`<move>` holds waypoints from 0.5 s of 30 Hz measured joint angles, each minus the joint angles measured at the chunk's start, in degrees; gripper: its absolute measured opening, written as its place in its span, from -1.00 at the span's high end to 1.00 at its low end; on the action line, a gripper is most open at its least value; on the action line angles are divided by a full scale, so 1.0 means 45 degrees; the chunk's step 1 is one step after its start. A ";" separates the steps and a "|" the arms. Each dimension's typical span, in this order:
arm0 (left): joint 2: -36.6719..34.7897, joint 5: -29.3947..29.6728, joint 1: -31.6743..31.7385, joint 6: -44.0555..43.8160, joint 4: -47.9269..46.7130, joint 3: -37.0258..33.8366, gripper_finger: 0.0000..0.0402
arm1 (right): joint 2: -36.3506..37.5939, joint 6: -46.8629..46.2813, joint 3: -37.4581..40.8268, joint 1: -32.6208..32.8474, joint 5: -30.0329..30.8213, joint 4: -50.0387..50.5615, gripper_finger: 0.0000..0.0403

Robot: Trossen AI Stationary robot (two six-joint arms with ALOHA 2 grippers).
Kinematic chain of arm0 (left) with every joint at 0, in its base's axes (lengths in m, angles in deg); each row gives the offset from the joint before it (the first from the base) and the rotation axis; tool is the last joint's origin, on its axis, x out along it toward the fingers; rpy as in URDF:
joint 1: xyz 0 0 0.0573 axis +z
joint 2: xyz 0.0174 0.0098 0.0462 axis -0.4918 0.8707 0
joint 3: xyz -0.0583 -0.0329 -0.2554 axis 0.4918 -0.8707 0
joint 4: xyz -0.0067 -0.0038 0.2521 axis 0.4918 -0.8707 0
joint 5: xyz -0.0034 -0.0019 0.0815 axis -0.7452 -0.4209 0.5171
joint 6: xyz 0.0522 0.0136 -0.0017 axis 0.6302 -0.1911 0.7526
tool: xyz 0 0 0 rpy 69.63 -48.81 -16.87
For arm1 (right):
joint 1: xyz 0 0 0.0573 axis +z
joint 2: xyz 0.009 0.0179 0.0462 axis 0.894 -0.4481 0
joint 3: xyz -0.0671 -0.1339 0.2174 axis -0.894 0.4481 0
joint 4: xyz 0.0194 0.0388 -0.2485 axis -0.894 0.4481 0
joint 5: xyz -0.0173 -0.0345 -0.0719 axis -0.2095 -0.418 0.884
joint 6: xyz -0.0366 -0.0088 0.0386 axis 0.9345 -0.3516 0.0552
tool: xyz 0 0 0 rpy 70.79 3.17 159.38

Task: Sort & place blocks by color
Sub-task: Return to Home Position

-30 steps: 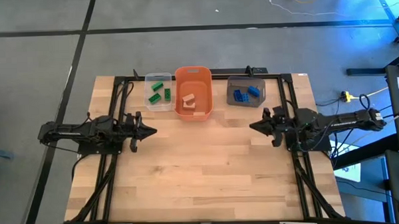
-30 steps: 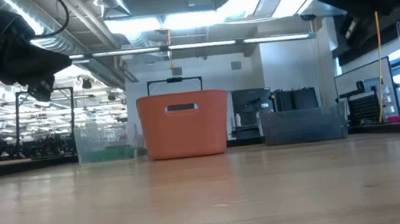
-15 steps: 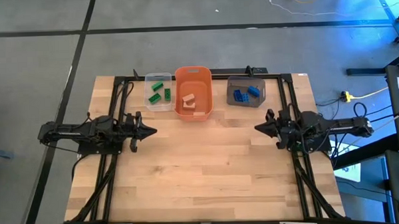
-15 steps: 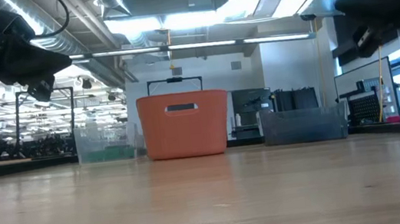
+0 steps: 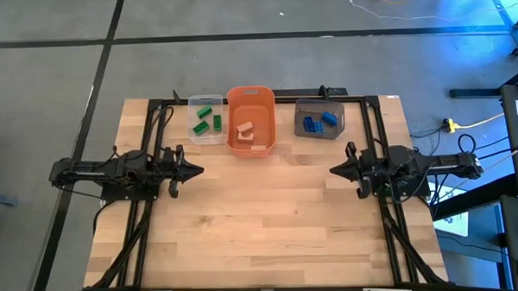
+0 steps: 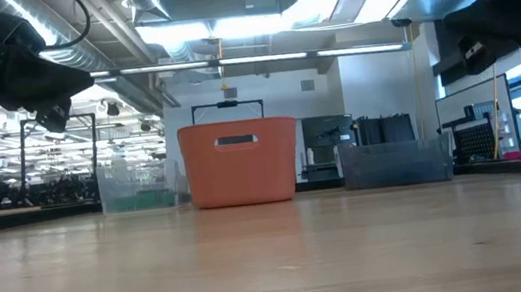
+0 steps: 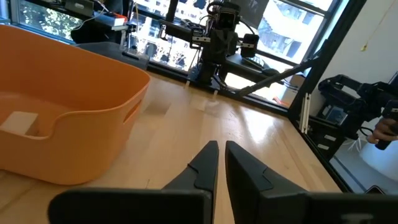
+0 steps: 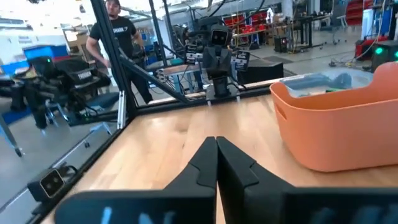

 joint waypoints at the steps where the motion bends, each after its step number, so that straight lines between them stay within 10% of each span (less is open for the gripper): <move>1: 0.0000 0.0003 0.0000 -0.0002 0.0000 0.0000 0.91 | -0.0024 0.0215 0.0000 0.0000 -0.0006 -0.0001 1.00; 15: 0.0000 0.0003 0.0000 -0.0002 0.0000 0.0000 1.00 | -0.0042 0.2007 -0.0005 -0.0004 0.0003 0.0010 0.93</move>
